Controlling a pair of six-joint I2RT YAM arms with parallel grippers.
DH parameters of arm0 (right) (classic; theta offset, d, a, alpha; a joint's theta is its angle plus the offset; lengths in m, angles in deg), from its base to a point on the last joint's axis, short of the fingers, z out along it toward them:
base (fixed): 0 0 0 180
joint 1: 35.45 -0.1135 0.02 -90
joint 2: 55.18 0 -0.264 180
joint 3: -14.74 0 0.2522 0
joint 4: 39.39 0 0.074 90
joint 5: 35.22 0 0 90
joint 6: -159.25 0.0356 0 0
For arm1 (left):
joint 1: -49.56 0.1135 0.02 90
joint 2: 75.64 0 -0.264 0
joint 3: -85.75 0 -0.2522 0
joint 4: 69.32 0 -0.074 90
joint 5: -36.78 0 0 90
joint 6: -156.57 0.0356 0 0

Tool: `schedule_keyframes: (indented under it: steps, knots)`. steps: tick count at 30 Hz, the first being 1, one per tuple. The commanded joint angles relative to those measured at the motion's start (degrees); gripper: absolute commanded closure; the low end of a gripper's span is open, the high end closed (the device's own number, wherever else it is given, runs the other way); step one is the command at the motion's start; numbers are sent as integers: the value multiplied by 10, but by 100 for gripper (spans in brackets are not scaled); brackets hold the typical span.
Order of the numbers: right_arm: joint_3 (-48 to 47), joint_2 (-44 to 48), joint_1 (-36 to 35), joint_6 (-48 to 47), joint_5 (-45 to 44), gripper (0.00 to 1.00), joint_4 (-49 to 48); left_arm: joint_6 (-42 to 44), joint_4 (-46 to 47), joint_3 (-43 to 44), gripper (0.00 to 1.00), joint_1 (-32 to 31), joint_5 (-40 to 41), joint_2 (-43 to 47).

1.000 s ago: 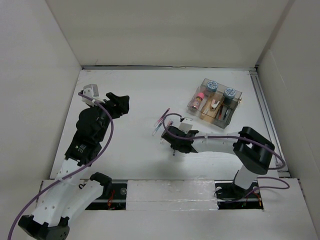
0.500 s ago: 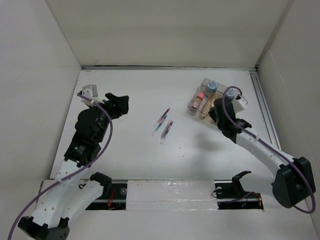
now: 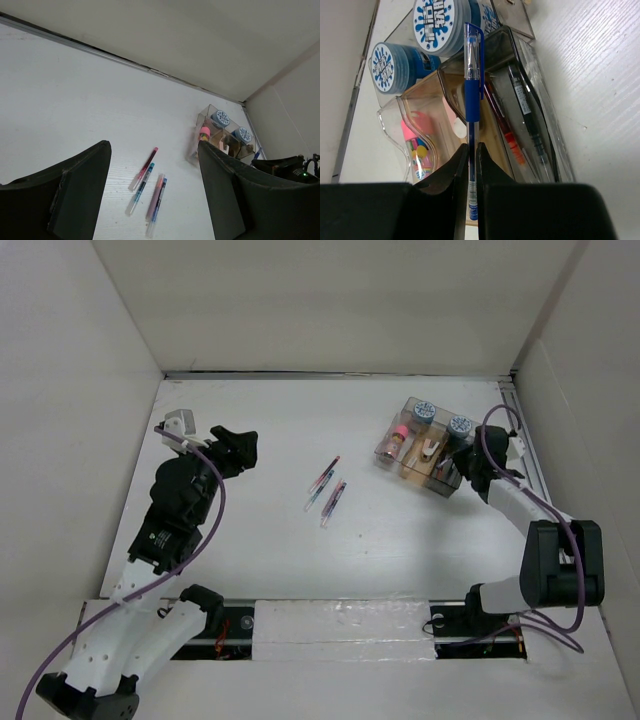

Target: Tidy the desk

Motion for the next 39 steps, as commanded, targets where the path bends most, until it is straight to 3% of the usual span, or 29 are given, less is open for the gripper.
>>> schedule_keyframes:
  steps: [1,15,20,24,25,27,28,30,31,36,37,39]
  knots:
    - [-1,3,20,-17,39,100,-55,6,18,5,33,3,-3,0]
    - [-29,-49,54,-21,92,91,-50,6,17,7,33,3,-2,-3]
    - [-32,-36,59,-22,90,60,-41,6,17,8,33,3,-4,-3]
    - [-21,7,40,-25,93,56,-41,6,21,4,33,3,-1,3]
    - [-21,26,31,-29,92,60,-36,5,20,6,33,3,-1,-2]
    - [-13,43,0,-33,85,75,-40,6,17,7,33,3,-4,-5]
    - [-11,49,-44,-39,84,89,-48,6,16,7,33,3,-4,-3]
    - [-16,47,-98,-45,72,98,-42,6,20,4,33,3,-1,3]
    - [-28,42,-158,-50,66,100,-32,5,21,4,34,3,-2,1]
    - [-72,-38,-329,-43,-1,96,-12,8,17,5,39,3,-5,-2]
    - [-85,-55,-349,-38,-14,83,14,8,23,3,44,3,-4,4]
    - [-123,-103,-404,-36,-52,68,37,8,24,4,45,3,-5,3]
